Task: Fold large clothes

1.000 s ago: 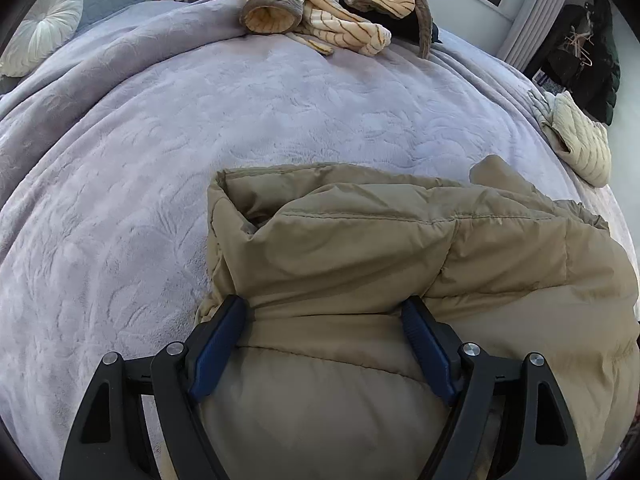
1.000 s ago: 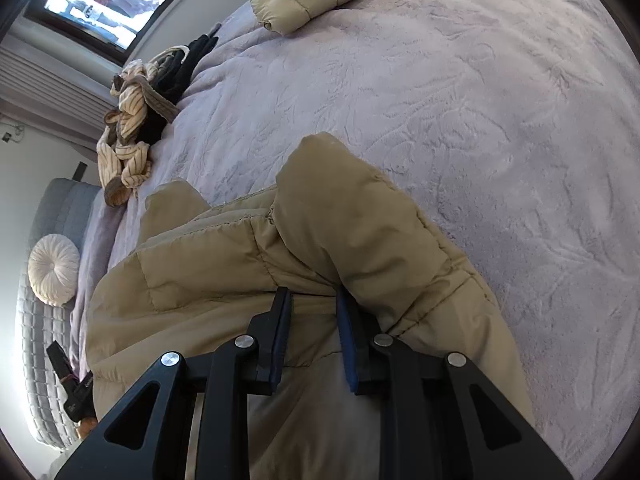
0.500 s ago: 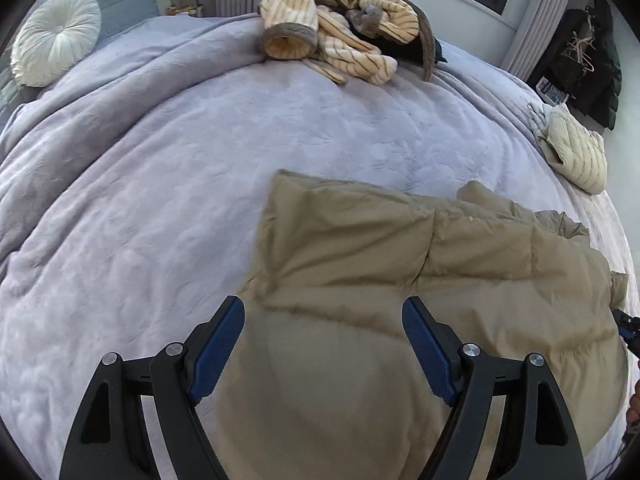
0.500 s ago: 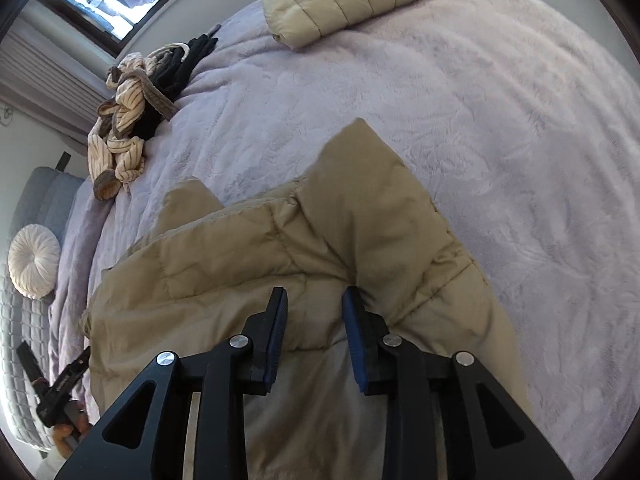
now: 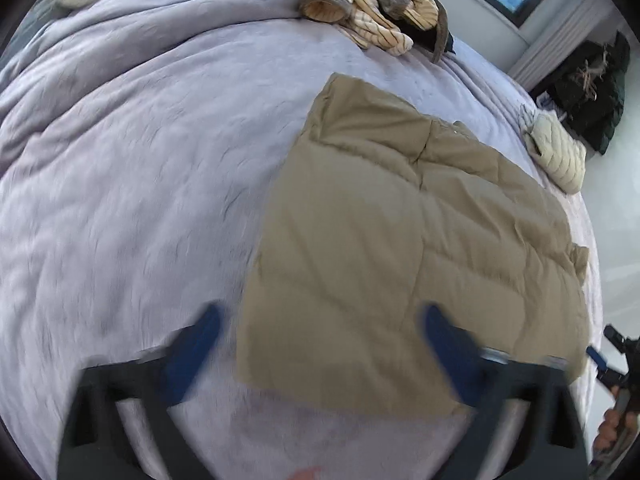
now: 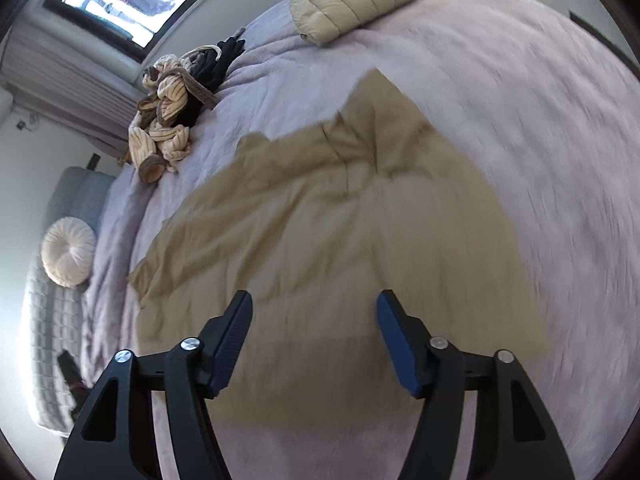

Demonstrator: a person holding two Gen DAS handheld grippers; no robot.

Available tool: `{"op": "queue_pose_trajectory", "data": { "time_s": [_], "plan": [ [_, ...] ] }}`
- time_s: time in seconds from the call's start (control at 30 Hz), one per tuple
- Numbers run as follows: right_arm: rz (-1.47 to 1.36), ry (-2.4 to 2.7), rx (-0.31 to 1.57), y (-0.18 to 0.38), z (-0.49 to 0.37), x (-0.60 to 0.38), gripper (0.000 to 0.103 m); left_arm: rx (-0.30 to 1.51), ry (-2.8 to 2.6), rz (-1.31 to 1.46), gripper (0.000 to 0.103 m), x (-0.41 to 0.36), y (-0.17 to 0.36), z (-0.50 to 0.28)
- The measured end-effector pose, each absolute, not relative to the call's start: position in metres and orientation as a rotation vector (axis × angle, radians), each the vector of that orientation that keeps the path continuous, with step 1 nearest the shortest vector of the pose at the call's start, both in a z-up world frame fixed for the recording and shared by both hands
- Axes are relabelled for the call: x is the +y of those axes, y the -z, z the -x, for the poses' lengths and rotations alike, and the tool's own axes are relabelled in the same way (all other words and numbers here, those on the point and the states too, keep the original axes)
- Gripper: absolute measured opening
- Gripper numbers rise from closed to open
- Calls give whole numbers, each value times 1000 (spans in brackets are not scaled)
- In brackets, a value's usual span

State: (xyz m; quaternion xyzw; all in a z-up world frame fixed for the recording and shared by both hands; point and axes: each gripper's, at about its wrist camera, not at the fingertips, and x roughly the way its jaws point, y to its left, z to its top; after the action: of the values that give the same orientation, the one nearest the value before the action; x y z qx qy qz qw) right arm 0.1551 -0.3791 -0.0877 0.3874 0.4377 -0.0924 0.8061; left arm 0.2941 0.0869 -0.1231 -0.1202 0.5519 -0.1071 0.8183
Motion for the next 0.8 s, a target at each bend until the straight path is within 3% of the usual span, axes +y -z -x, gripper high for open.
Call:
{"op": "queue_pose_trajectory", "data": {
  "time_s": [0.23, 0.3, 0.6, 0.8],
  "plan": [
    [-972, 210, 908, 100, -103, -376, 89, 1245, 231, 468, 103, 107, 146, -263],
    [-995, 215, 913, 107, -97, -377, 103, 1263, 232, 525, 103, 109, 154, -260],
    [-1216, 178, 879, 149, -88, -383, 103, 1284, 293, 804, 103, 117, 193, -255],
    [-1361, 174, 832, 183, -93, -391, 103, 1287, 329, 780, 103, 97, 208, -273]
  ]
}}
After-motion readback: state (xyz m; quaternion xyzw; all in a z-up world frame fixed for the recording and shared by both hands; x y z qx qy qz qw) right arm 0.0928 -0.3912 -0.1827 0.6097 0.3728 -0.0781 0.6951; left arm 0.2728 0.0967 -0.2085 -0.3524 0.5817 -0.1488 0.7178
